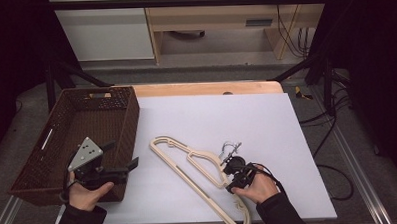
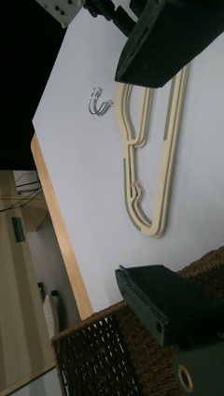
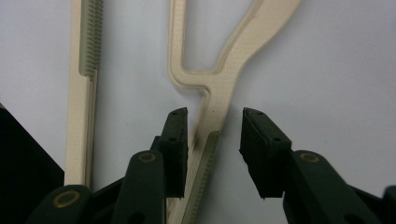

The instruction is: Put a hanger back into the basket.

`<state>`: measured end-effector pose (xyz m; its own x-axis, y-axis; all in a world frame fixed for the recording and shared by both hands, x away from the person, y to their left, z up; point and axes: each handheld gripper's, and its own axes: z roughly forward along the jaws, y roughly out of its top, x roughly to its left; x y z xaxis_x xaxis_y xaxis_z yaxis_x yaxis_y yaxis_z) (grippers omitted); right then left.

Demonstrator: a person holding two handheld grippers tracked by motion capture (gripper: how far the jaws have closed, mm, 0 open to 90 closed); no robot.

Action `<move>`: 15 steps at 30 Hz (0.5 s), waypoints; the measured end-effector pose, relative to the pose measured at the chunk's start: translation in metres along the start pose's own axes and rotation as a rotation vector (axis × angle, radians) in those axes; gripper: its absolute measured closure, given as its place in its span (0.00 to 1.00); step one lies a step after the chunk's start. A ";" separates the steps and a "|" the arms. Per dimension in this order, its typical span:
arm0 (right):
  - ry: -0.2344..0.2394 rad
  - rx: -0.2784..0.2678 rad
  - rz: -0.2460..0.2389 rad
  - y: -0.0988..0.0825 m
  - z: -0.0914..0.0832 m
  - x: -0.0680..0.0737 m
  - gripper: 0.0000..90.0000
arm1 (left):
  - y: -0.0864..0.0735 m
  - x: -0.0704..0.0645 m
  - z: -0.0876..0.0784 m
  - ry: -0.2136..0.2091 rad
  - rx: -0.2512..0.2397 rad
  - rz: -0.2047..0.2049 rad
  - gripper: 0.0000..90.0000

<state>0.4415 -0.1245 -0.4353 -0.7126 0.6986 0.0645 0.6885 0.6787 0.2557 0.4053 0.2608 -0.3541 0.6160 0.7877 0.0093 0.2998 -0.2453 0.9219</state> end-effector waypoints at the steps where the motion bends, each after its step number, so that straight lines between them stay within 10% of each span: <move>1: 0.005 0.005 0.008 0.000 0.000 0.001 0.71 | 0.000 0.000 0.000 -0.001 -0.001 0.001 0.06; 8: 0.022 0.020 -0.026 0.001 0.004 -0.003 0.81 | 0.000 0.000 0.000 -0.002 -0.001 0.000 0.06; 15: 0.050 0.028 0.037 0.001 0.004 -0.004 0.83 | 0.000 0.000 0.000 -0.003 -0.001 0.001 0.06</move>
<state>0.4459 -0.1255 -0.4391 -0.6916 0.7120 0.1213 0.7177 0.6588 0.2255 0.4051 0.2607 -0.3541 0.6183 0.7859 0.0096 0.2982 -0.2459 0.9223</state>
